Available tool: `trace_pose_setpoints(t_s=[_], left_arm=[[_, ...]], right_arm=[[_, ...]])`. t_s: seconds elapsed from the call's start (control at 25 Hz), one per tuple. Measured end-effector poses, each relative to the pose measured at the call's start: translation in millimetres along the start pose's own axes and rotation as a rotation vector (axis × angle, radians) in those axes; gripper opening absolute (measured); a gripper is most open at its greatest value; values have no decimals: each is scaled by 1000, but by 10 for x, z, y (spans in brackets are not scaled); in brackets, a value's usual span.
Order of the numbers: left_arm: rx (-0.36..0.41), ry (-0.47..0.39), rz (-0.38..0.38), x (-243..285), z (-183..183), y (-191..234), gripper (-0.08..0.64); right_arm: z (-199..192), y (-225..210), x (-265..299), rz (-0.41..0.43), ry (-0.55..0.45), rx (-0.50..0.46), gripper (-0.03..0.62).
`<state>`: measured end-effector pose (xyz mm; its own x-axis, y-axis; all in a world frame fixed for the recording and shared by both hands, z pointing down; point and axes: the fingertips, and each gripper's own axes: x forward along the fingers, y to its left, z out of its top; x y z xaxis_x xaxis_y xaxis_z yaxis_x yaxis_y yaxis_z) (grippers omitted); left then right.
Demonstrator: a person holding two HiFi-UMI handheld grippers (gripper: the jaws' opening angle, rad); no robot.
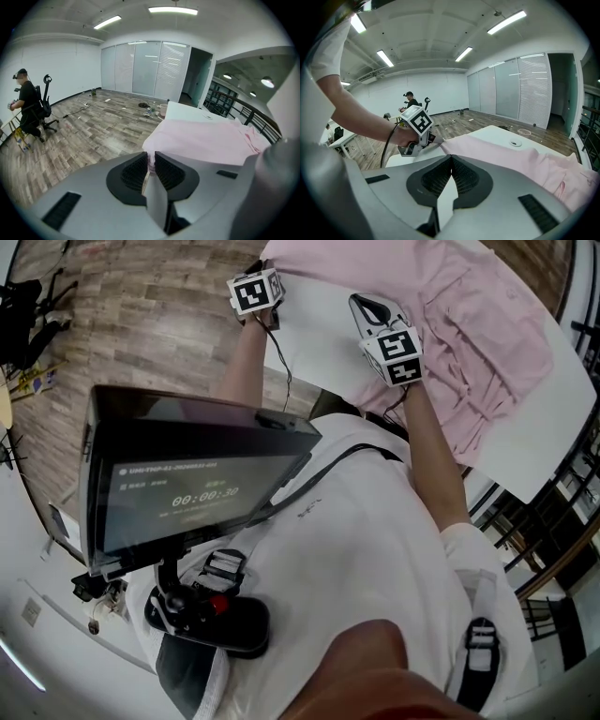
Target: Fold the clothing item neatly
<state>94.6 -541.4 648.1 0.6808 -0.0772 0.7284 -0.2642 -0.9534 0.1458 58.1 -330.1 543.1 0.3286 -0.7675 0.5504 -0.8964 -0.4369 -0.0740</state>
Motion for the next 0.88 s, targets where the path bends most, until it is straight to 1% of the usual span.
trace_pose_setpoints(t_s=[0.08, 0.2, 0.4, 0.56, 0.76, 0.88], left_arm=[[5, -9, 10, -3, 11, -14, 40], [24, -54, 29, -47, 104, -58, 40], [113, -163, 34, -197, 366, -228, 40], [207, -209, 7, -277, 490, -461, 40], [301, -262, -52, -490, 582, -952, 40], [403, -289, -92, -566, 663, -1272, 40]], right_arm=[[48, 0, 7, 0, -7, 0, 5], [59, -7, 11, -3, -8, -2, 5], [32, -53, 23, -17, -13, 6, 5], [54, -74, -9, -33, -26, 11, 5], [45, -79, -319, -70, -45, 17, 5], [30, -117, -422, -97, -48, 33, 5]])
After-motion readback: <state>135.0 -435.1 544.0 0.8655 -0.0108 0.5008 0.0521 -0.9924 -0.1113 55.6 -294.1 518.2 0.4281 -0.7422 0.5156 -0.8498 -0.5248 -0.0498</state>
